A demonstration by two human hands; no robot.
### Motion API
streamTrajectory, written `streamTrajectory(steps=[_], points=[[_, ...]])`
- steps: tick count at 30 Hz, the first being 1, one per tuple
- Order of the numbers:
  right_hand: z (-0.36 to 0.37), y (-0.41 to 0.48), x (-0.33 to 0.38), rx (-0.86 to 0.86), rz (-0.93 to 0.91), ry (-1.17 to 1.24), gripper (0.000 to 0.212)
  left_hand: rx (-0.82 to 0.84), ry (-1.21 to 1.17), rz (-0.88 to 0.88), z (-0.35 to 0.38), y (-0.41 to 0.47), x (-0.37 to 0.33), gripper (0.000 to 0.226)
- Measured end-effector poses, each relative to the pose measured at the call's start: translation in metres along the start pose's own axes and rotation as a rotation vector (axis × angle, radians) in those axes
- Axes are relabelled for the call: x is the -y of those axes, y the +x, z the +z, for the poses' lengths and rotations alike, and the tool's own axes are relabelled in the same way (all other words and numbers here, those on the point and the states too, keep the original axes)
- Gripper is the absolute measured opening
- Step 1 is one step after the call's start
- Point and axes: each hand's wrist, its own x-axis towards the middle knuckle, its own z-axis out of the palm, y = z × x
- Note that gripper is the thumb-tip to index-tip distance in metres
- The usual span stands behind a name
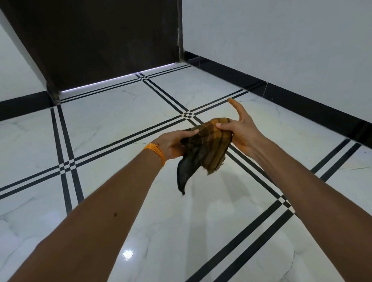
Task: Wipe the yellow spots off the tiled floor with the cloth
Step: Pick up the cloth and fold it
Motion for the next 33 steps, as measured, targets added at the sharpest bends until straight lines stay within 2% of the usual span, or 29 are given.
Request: streamTrajectory(steps=[2,4,8,10,12,17,20,22,28,33], points=[[0.003,0.001,0.002,0.005,-0.036,-0.027,0.082,-0.011,0.027,-0.085,0.0,0.001,0.004,0.029],[0.003,0.001,0.003,-0.009,-0.073,-0.108,0.071,-0.083,0.074,-0.114,0.001,-0.001,0.007,0.032],[-0.005,0.007,-0.004,-0.159,-0.11,-0.323,0.045,-0.382,0.016,0.041,0.0,0.006,0.003,0.039],[-0.01,0.009,-0.007,-0.196,-0.096,-0.336,0.037,-0.465,-0.059,0.124,-0.001,0.007,0.0,0.036],[-0.012,0.01,-0.008,-0.193,-0.069,-0.301,0.033,-0.447,-0.057,0.163,0.0,0.007,0.001,0.037],[-0.025,0.016,-0.016,-0.284,-0.089,-0.298,0.026,-0.243,-0.004,0.328,0.002,0.004,0.001,0.029],[-0.039,0.015,-0.018,-0.237,0.044,-0.318,0.019,-0.078,0.119,0.36,0.002,0.0,-0.007,0.035],[-0.044,0.012,-0.015,-0.156,0.146,-0.322,0.024,0.019,0.268,0.351,0.003,-0.003,-0.009,0.042],[-0.055,0.011,-0.004,-0.106,0.175,-0.222,0.039,-0.15,0.67,0.418,-0.002,0.004,-0.007,0.04],[-0.064,0.009,-0.009,-0.072,0.091,-0.331,0.04,-0.22,0.853,0.49,0.001,0.002,-0.011,0.038]])
